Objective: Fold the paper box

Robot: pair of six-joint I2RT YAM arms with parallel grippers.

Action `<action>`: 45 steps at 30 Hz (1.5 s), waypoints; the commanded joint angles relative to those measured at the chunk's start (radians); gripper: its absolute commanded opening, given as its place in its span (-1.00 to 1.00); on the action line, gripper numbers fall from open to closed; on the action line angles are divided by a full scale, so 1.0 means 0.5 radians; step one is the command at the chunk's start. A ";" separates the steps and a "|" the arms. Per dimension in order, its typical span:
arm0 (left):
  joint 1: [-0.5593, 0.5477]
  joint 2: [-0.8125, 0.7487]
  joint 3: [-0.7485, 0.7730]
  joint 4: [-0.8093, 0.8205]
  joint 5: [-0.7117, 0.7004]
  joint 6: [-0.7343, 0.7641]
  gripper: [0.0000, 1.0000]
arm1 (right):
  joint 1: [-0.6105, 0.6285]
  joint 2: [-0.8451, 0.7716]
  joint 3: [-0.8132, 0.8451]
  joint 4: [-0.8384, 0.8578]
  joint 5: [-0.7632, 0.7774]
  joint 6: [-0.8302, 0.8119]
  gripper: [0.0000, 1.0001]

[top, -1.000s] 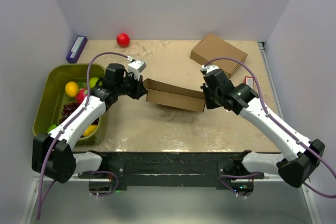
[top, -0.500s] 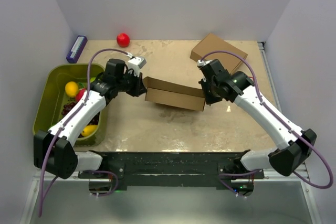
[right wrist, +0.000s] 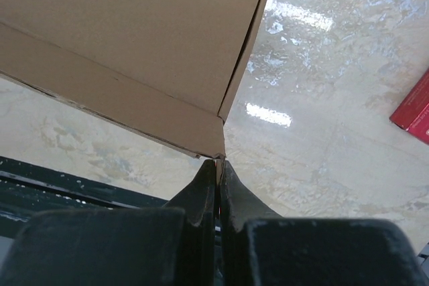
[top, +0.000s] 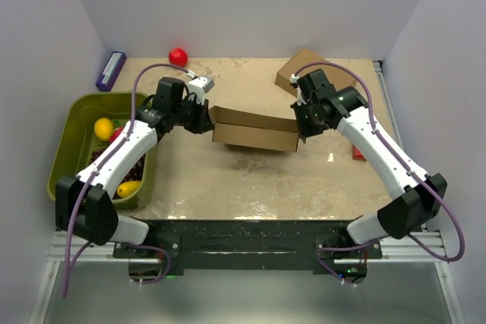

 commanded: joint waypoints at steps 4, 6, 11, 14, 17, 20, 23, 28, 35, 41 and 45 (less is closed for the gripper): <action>-0.036 0.063 0.303 -0.210 0.342 0.028 -1.00 | 0.026 0.091 0.244 -0.069 -0.410 -0.043 -1.00; -0.036 0.078 0.334 -0.263 0.378 0.031 -1.00 | 0.020 0.100 0.256 -0.115 -0.474 -0.043 -1.00; -0.036 0.066 0.328 -0.306 0.507 -0.005 -1.00 | -0.020 0.140 0.247 -0.158 -0.621 -0.027 -1.00; -0.036 0.057 0.361 -0.340 0.553 -0.015 -1.00 | -0.030 0.168 0.272 -0.179 -0.701 -0.009 -1.00; -0.036 0.047 0.398 -0.328 0.645 -0.054 -1.00 | -0.066 0.183 0.299 -0.167 -0.885 0.012 -1.00; -0.033 0.060 0.453 -0.343 0.667 -0.054 -1.00 | -0.091 0.198 0.306 -0.170 -0.919 0.025 -1.00; -0.027 0.084 0.484 -0.352 0.652 -0.033 -1.00 | -0.125 0.217 0.336 -0.173 -0.916 0.031 -1.00; 0.013 0.130 0.469 -0.309 0.645 -0.030 -0.61 | -0.158 0.278 0.422 -0.176 -0.910 0.031 -1.00; 0.105 0.112 0.383 -0.190 0.584 -0.042 0.25 | -0.183 0.379 0.480 -0.158 -0.904 0.031 -1.00; 0.132 0.112 0.322 -0.156 0.410 -0.027 0.34 | -0.204 0.444 0.566 -0.152 -0.907 0.037 -1.00; 0.139 0.127 0.322 -0.187 0.277 0.013 0.50 | -0.223 0.484 0.600 -0.161 -0.910 0.034 -1.00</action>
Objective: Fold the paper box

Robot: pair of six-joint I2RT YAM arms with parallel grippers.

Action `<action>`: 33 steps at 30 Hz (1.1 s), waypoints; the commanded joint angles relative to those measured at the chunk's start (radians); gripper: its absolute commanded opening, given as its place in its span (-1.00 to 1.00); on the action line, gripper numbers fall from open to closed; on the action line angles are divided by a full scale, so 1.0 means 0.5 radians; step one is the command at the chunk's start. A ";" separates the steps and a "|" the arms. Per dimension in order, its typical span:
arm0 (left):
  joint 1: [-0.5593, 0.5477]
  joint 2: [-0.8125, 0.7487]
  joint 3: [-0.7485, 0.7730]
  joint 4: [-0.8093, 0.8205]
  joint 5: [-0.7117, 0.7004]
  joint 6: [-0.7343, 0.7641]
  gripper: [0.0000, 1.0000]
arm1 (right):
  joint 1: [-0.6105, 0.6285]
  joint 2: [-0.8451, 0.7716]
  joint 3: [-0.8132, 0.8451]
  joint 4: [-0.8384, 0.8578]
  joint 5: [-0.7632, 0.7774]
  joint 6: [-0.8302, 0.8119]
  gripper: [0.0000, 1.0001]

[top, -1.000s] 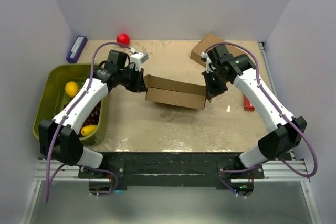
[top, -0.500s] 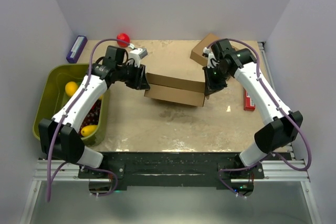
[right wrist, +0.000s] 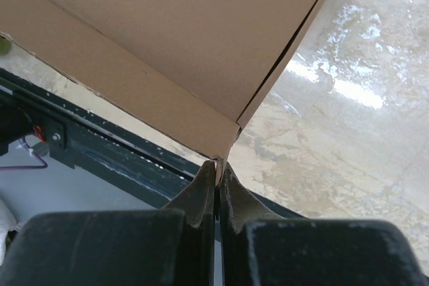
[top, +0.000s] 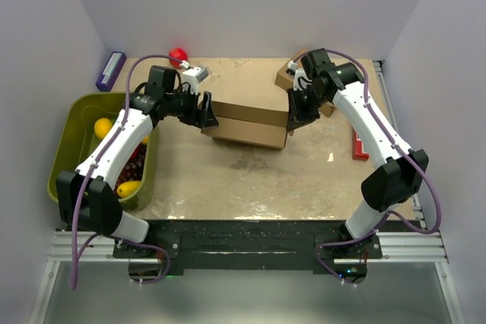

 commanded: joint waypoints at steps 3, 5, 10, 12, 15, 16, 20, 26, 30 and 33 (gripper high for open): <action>-0.013 0.007 -0.014 0.139 -0.027 -0.019 0.57 | 0.003 0.068 0.112 0.120 -0.200 0.026 -1.00; -0.012 0.031 -0.014 0.127 -0.098 -0.016 0.57 | 0.000 0.080 0.125 0.123 -0.200 0.023 -1.00; -0.012 0.031 -0.033 0.152 -0.248 -0.013 0.55 | -0.006 0.102 0.149 0.123 -0.215 0.020 -1.00; -0.012 0.022 -0.033 0.173 -0.303 -0.010 0.55 | -0.012 0.111 0.156 0.126 -0.212 0.017 -1.00; -0.012 -0.012 -0.060 0.237 -0.337 -0.013 0.56 | -0.016 0.123 0.162 0.135 -0.206 0.020 -1.00; -0.012 -0.018 -0.069 0.250 -0.353 -0.016 0.57 | -0.019 0.123 0.165 0.144 -0.203 0.023 -1.00; -0.012 -0.039 -0.088 0.299 -0.469 -0.019 0.56 | -0.040 0.145 0.186 0.157 -0.206 0.023 -1.00; -0.009 -0.003 -0.118 0.375 -0.457 -0.037 0.49 | -0.052 0.194 0.226 0.172 -0.224 0.023 -1.00; -0.009 0.074 -0.122 0.415 -0.439 -0.040 0.40 | -0.055 0.215 0.226 0.190 -0.221 0.020 -1.00; -0.009 0.111 -0.128 0.464 -0.414 -0.047 0.30 | -0.058 0.224 0.232 0.212 -0.215 0.032 -0.85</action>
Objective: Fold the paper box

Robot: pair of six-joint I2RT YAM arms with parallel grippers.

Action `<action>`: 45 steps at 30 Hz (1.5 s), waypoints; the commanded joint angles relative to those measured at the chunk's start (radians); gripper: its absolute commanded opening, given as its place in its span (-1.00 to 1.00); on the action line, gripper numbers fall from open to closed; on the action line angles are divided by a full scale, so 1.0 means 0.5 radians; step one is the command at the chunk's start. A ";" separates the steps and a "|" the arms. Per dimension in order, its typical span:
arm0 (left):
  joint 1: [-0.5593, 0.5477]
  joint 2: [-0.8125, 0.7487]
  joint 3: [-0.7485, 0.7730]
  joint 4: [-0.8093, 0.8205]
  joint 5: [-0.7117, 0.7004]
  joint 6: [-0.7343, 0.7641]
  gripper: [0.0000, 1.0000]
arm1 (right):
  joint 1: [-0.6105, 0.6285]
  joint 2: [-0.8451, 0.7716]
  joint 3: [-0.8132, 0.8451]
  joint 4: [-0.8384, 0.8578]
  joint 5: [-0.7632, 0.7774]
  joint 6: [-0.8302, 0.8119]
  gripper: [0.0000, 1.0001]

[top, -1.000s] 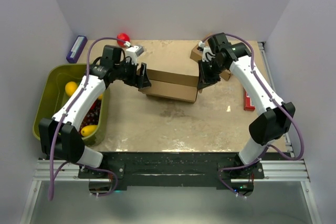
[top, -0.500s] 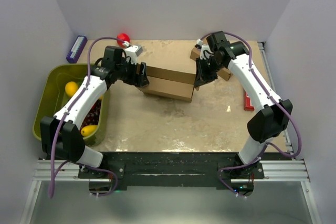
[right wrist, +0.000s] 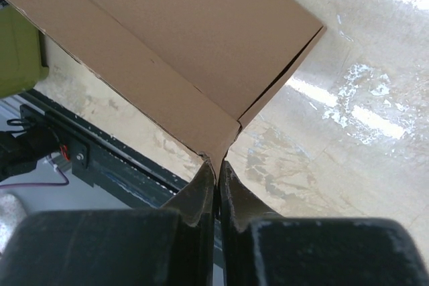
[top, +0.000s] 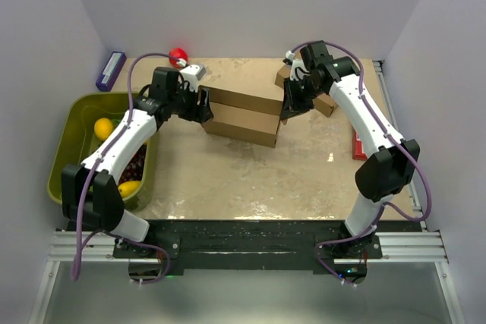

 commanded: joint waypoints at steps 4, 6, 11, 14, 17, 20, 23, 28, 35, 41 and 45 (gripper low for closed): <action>-0.003 0.099 -0.025 0.211 0.048 -0.047 0.18 | 0.003 0.012 0.054 0.093 0.005 0.065 -0.49; -0.003 0.126 -0.022 0.232 0.061 -0.054 0.12 | 0.000 -0.019 0.029 0.139 0.072 0.090 -0.39; -0.003 0.179 -0.003 0.281 0.113 -0.072 -0.02 | 0.003 -0.077 -0.020 0.213 0.241 0.121 -0.05; -0.003 0.212 0.021 0.291 0.134 -0.081 -0.02 | 0.000 -0.117 -0.047 0.253 0.355 0.145 0.04; -0.003 0.237 0.046 0.291 0.140 -0.087 -0.03 | 0.003 -0.123 -0.069 0.256 0.450 0.142 0.12; -0.003 0.240 0.055 0.315 0.150 -0.093 -0.03 | 0.000 -0.148 -0.109 0.305 0.490 0.136 0.11; -0.003 0.240 0.055 0.349 0.171 -0.103 -0.03 | 0.003 -0.148 -0.127 0.348 0.523 0.133 0.04; -0.003 0.249 0.064 0.383 0.205 -0.100 -0.04 | 0.000 -0.157 -0.201 0.443 0.548 0.118 -0.01; -0.003 0.252 0.024 0.471 0.242 -0.109 -0.17 | 0.000 -0.176 -0.256 0.578 0.551 0.096 -0.30; -0.003 0.256 0.046 0.515 0.306 -0.127 -0.49 | 0.000 -0.154 -0.195 0.544 0.432 0.056 -0.68; -0.003 0.222 0.070 0.490 0.401 -0.161 -0.68 | 0.003 -0.166 -0.161 0.455 0.346 0.038 -0.88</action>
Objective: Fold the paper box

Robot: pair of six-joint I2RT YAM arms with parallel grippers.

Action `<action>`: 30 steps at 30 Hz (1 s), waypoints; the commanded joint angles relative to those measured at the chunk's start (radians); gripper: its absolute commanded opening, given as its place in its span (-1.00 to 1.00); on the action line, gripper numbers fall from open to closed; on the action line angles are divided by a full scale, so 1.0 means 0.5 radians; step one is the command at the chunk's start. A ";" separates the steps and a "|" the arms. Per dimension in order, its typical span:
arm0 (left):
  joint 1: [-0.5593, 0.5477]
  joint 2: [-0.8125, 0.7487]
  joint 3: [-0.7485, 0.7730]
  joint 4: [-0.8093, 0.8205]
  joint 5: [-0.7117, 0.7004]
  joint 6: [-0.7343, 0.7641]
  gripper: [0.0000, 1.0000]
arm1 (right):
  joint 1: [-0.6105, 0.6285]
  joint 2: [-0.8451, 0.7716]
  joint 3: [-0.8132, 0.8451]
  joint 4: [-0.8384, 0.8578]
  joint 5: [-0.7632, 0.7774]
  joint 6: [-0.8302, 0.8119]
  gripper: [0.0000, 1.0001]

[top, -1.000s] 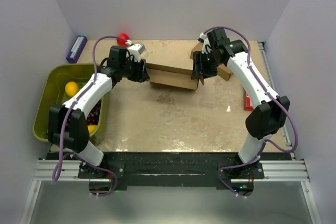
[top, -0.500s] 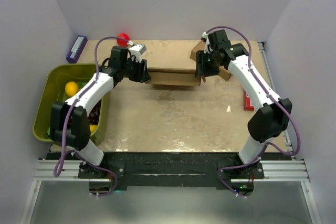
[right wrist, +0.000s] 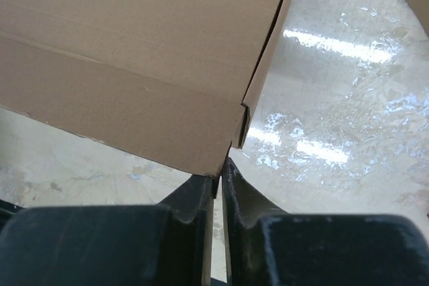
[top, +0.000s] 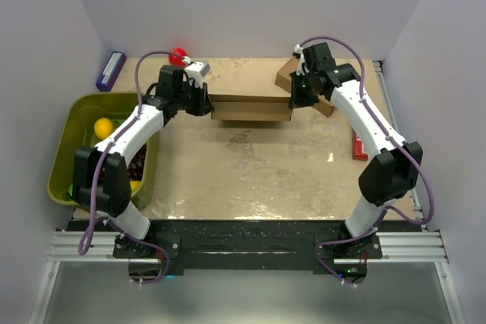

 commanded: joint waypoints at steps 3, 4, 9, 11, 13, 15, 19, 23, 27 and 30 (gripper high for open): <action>-0.014 -0.077 0.086 0.087 0.321 -0.119 -0.84 | 0.022 -0.101 0.101 -0.117 -0.255 -0.031 -1.00; -0.017 -0.089 0.089 0.066 0.358 -0.125 -0.88 | 0.022 -0.116 0.108 -0.139 -0.277 -0.028 -1.00; -0.017 -0.169 0.101 -0.048 0.450 -0.125 -1.00 | 0.025 -0.184 0.092 -0.271 -0.433 -0.015 -1.00; -0.017 -0.215 0.098 -0.118 0.475 -0.122 -1.00 | 0.022 -0.233 0.059 -0.307 -0.500 0.000 -1.00; -0.017 -0.236 0.104 -0.204 0.551 -0.113 -1.00 | 0.025 -0.270 0.028 -0.323 -0.547 0.030 -1.00; -0.017 -0.273 0.119 -0.259 0.600 -0.116 -1.00 | 0.022 -0.309 0.019 -0.360 -0.638 0.046 -1.00; -0.017 -0.365 0.141 -0.394 0.674 -0.122 -1.00 | 0.022 -0.368 -0.042 -0.439 -0.706 0.064 -1.00; -0.017 -0.488 0.126 -0.441 0.702 -0.135 -0.88 | 0.022 -0.432 -0.174 -0.406 -0.838 0.129 -1.00; -0.017 -0.537 0.070 -0.444 0.696 -0.122 -0.68 | 0.022 -0.463 -0.245 -0.360 -0.896 0.193 -1.00; -0.017 -0.549 0.040 -0.432 0.680 -0.116 -0.39 | 0.019 -0.466 -0.233 -0.332 -0.900 0.245 -1.00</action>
